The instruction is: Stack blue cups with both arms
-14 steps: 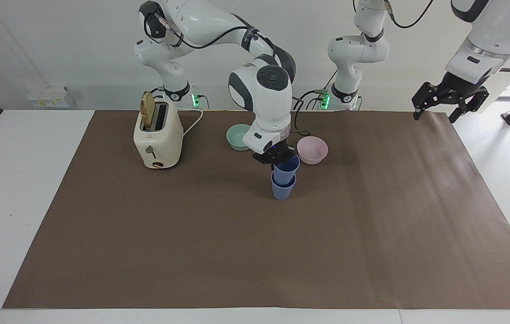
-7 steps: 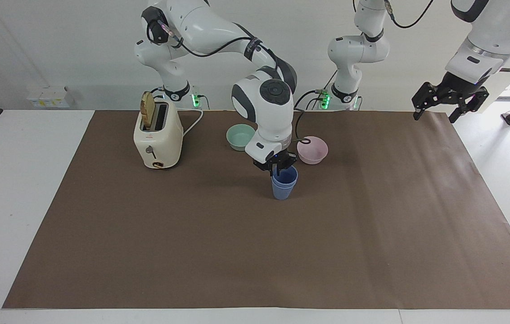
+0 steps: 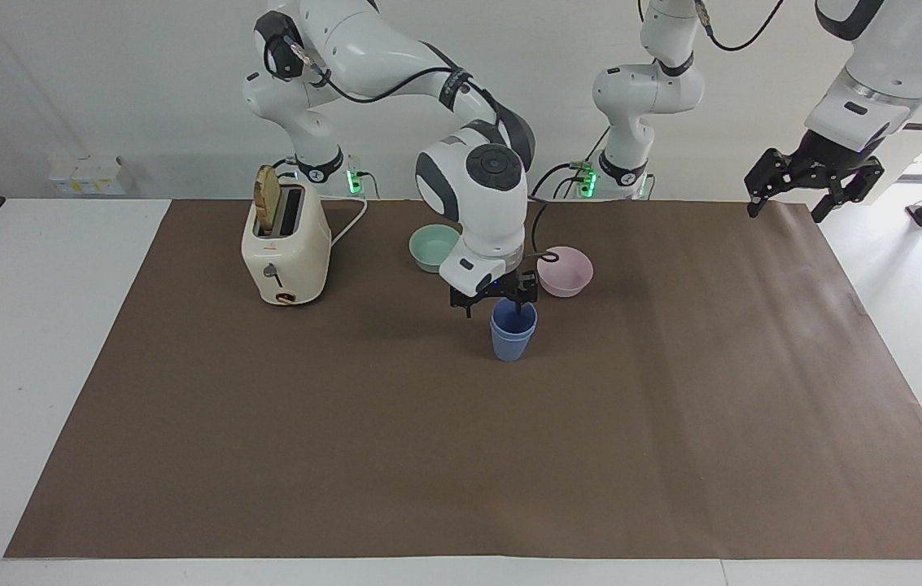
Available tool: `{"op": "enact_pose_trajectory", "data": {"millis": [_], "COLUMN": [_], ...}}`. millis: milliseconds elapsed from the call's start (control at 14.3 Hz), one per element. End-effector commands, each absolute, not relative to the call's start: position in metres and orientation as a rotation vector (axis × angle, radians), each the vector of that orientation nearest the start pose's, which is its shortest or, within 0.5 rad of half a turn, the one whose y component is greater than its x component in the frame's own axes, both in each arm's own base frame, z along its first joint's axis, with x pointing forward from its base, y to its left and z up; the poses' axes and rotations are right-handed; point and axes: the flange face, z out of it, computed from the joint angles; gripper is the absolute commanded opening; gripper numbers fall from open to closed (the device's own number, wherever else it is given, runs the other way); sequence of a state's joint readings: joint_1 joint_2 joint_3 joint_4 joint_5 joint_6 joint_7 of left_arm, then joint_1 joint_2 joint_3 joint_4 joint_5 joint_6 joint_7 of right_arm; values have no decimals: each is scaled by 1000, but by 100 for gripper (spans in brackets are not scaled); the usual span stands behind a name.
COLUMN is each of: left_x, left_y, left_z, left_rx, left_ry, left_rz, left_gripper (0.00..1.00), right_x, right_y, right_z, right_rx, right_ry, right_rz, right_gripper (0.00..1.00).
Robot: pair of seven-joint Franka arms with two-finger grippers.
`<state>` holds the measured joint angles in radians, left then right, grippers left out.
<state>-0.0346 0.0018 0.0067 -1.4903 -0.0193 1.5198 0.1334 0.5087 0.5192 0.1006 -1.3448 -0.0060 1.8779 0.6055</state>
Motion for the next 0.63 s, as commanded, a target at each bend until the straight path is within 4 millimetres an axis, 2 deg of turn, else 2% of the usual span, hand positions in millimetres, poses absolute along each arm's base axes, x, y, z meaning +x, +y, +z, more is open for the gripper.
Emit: {"op": "enact_pose_trajectory", "data": {"millis": [0, 140, 279, 559], "left_x": [544, 544, 544, 544], "left_y": [-15, -15, -15, -15], "left_z": [660, 660, 660, 660], "left_rx": [-3144, -3146, -3146, -3146], "left_ry": [246, 246, 246, 246], "left_rz": [-37, -38, -38, -38], "left_gripper": [100, 100, 100, 100], "right_x": [594, 594, 592, 584], "right_y": [344, 301, 262, 164], "right_z": [488, 527, 557, 625], "right_rx": [-3121, -3132, -3152, -3142], "right_ry": [114, 185, 191, 188], "right_rz": [-14, -6, -3, -43], "right_gripper": [100, 100, 100, 100]}}
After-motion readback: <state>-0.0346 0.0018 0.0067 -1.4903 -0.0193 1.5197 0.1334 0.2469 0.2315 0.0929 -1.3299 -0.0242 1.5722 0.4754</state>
